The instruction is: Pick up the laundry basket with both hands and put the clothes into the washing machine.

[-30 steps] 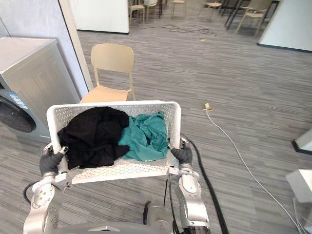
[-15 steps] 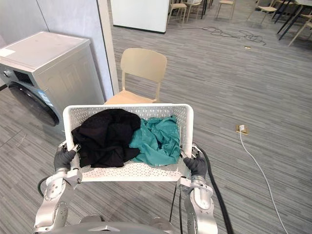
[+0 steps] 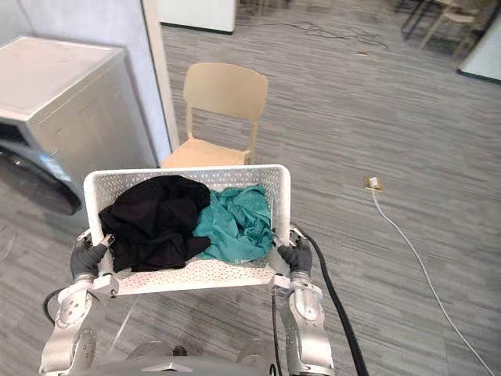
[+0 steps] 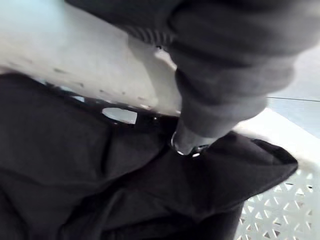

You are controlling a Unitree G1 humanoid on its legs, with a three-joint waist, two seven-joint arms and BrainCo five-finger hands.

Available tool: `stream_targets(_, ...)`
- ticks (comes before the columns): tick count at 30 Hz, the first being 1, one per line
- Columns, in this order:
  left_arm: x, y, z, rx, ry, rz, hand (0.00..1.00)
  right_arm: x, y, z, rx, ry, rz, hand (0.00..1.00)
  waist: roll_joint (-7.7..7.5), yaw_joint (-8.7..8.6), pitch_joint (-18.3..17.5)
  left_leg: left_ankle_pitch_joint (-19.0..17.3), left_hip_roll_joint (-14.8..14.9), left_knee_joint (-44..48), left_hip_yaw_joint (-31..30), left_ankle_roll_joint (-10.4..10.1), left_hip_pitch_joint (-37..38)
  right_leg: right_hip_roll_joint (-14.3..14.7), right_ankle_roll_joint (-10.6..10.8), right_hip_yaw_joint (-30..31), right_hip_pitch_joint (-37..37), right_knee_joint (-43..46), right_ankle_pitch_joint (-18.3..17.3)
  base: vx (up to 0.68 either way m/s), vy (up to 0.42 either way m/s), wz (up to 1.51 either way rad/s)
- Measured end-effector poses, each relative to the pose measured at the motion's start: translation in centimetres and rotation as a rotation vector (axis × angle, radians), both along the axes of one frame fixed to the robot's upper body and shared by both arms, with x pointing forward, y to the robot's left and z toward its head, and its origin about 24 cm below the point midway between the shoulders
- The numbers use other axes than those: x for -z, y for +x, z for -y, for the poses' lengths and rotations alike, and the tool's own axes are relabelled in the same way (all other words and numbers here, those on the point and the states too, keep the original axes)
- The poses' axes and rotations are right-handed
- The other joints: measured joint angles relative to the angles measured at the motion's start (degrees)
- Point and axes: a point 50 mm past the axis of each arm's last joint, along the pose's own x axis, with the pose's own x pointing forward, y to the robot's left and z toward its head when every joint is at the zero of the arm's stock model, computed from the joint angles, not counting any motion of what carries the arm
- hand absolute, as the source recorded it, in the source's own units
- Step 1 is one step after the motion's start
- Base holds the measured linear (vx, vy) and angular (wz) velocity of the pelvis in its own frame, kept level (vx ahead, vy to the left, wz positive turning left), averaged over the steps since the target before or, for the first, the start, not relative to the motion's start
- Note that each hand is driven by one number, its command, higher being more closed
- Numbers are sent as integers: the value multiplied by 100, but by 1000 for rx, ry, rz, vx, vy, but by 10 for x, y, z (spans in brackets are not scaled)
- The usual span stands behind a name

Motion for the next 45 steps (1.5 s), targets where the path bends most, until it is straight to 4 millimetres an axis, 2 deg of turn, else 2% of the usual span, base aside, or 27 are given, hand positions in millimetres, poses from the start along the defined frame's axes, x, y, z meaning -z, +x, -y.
stream_targets(1,-1,0,-2,-2,10,4,100,-1,1,-2,-12,9,8,100,42,-14,22,34,33,-179,16,45,124,359,134,-78,-15,-130,-192,181,108,-34)
stream_targets(2,-1,0,-3,-7,9,3,100,-1,2,-3,-15,13,11,100,27,-34,12,61,50,-263,38,57,184,589,218,-76,-12,-270,-242,162,45,-16)
stream_targets(3,-1,0,-3,-9,7,3,100,-2,1,-3,-13,17,17,100,15,-41,5,112,73,-417,76,18,289,1005,242,-115,-5,-685,-241,137,-11,-14)
stream_targets(4,-1,-1,-3,-8,6,2,100,-3,1,-3,-12,18,18,100,49,-19,38,121,68,-498,142,3,390,1278,164,-157,18,-1133,-130,147,-26,-1)
stream_targets(5,2,-1,-1,-7,-7,-7,100,-2,-1,0,-8,9,11,100,105,-96,34,135,94,-538,98,-24,526,1485,20,10,267,-1526,311,177,-5,-22)
stream_targets(8,4,-5,1,-16,-30,-11,100,-3,-1,1,-20,-7,15,100,291,-14,5,196,131,-649,-14,-123,641,1666,-45,162,524,-2021,538,178,-11,-36)
stream_targets(11,6,-7,4,-12,-46,-14,100,-2,-2,1,-23,-8,10,100,293,41,6,223,139,-643,-43,-159,793,1743,-47,343,724,-2241,561,108,-27,-31)
stream_targets(13,7,-6,6,-10,-59,-11,100,-3,-1,1,-25,-11,20,100,272,25,18,226,143,-332,-41,-161,695,1699,-50,346,843,-2325,559,96,10,0)
stream_targets(15,6,-5,8,1,-64,-3,100,-5,0,3,-22,-14,30,100,138,29,114,121,152,639,-9,-16,188,1474,-57,320,1062,-2450,550,53,57,23)
stream_targets(16,6,-4,9,4,-68,-2,100,-7,0,4,-20,-8,40,100,95,68,137,-75,193,728,-49,-16,-37,1361,-23,319,1121,-2433,500,34,85,7)
stream_targets(18,6,-4,9,3,-70,-1,100,-10,0,5,-20,-15,55,100,108,78,149,-50,304,366,-329,-93,-339,1240,21,285,1072,-2262,306,57,179,13)
stream_targets(21,6,-4,9,-1,-69,-4,100,-9,-2,5,-18,-12,49,100,198,37,164,354,316,-432,-940,-168,-610,932,332,323,950,-1574,-178,106,272,8)
stream_targets(22,6,-4,10,-4,-73,-6,100,-10,-2,7,-27,-25,51,100,327,18,132,832,354,-635,-974,-435,-543,853,506,392,839,-1198,-413,179,367,-13)
stream_targets(23,6,-5,7,-15,-64,-10,100,-9,-2,4,-35,-19,48,100,271,-4,129,1031,241,-555,-835,-494,-517,707,630,502,812,-1022,-531,160,299,-17)
stream_targets(26,5,-6,-2,-45,-49,-7,100,-13,3,-3,-66,-7,69,100,149,-6,169,885,159,-223,-633,-390,-654,563,628,650,820,-1146,-527,158,239,-18)
stream_targets(29,5,-5,-2,-43,-56,-5,100,-18,8,-2,-61,-9,91,100,78,-5,217,705,92,354,-654,-292,-851,445,772,674,948,-1378,-451,105,138,-5)
stream_targets(31,4,-4,0,-40,-71,4,100,-20,9,1,-49,-12,102,100,87,-8,217,484,89,830,-768,-260,-1082,398,894,697,1029,-1437,-479,104,130,-11)
stream_targets(34,3,2,14,15,-101,17,100,-22,7,14,4,-6,115,100,241,-68,116,-156,11,1080,-769,-216,-1283,271,989,713,982,-1483,-531,115,178,-5)
stream_targets(36,0,6,20,43,-105,28,100,-21,5,20,29,-13,113,100,181,-89,67,-277,-152,1080,-609,-64,-1310,121,919,857,726,-1210,-484,173,200,-13)
stream_targets(37,0,7,20,47,-100,30,100,-22,5,19,29,-11,116,100,171,-67,65,-301,-188,1021,-487,-4,-1289,47,767,996,420,-763,-424,277,307,-55)
stream_targets(38,0,6,16,48,-84,27,100,-20,6,16,27,4,114,100,156,-23,75,-300,-197,808,-235,79,-1096,-118,250,941,-78,77,-259,152,182,-54)
stream_targets(39,0,6,15,47,-80,25,100,-20,6,15,27,9,112,100,150,-17,79,-287,-198,748,-186,107,-1026,-162,174,874,-155,228,-216,228,194,-67)
stream_targets(40,1,3,11,40,-69,15,100,-16,5,11,28,30,100,100,146,2,87,-294,-203,524,-84,162,-714,-239,27,488,-325,730,-160,248,103,-63)
stream_targets(41,2,0,8,30,-69,9,100,-11,6,8,22,43,81,100,139,30,86,-301,-155,287,30,178,-396,-164,0,319,-403,1026,-262,248,103,-67)
stream_targets(42,2,-1,6,22,-66,8,100,-10,6,7,18,44,80,100,145,30,86,-300,-113,202,98,180,-272,-51,86,277,-426,1061,-313,255,34,-59)
stream_targets(43,3,-4,4,12,-68,11,100,-11,7,7,13,45,82,100,145,17,84,-299,-52,62,191,179,-77,174,189,132,-444,914,-427,185,-30,-44)
stream_targets(45,3,-4,4,6,-74,16,100,-11,7,6,6,46,85,100,144,-6,81,-298,46,-92,269,176,99,548,186,-6,-541,445,-584,202,-67,-39)
